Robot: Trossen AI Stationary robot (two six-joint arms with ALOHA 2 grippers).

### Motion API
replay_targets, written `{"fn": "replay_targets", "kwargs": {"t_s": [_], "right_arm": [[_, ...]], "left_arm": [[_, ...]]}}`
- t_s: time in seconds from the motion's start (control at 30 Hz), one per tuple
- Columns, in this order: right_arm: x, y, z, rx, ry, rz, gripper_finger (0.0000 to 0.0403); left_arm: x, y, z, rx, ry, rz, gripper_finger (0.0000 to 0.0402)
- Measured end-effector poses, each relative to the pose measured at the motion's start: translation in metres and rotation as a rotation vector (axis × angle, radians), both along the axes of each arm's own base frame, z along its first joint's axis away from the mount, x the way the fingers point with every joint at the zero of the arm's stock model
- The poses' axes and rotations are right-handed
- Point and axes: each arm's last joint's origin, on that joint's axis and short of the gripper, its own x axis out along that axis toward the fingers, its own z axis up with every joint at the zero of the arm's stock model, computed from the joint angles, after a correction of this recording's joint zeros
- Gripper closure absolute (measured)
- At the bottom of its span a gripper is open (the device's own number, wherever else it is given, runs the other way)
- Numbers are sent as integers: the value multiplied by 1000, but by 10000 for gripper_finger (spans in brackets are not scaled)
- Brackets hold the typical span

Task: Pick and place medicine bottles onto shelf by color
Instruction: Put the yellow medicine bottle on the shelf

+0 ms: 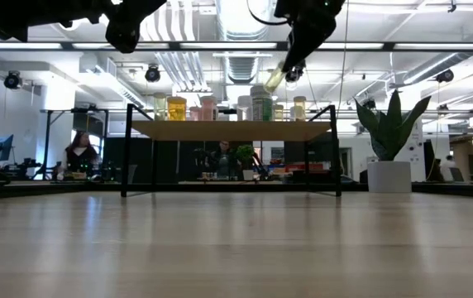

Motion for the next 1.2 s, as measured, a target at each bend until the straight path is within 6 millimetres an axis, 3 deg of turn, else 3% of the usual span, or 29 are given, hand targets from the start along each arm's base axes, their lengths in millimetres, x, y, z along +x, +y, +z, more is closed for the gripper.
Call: {"fn": "replay_targets", "kwargs": {"t_s": [0.63, 1.2], "right_arm": [[14, -23, -27, -25, 110, -16, 273], [14, -24, -31, -34, 136, -24, 273]], "left_arm": [[0, 0, 0, -2, 2, 0, 162], [0, 0, 0, -2, 2, 0, 162]]}}
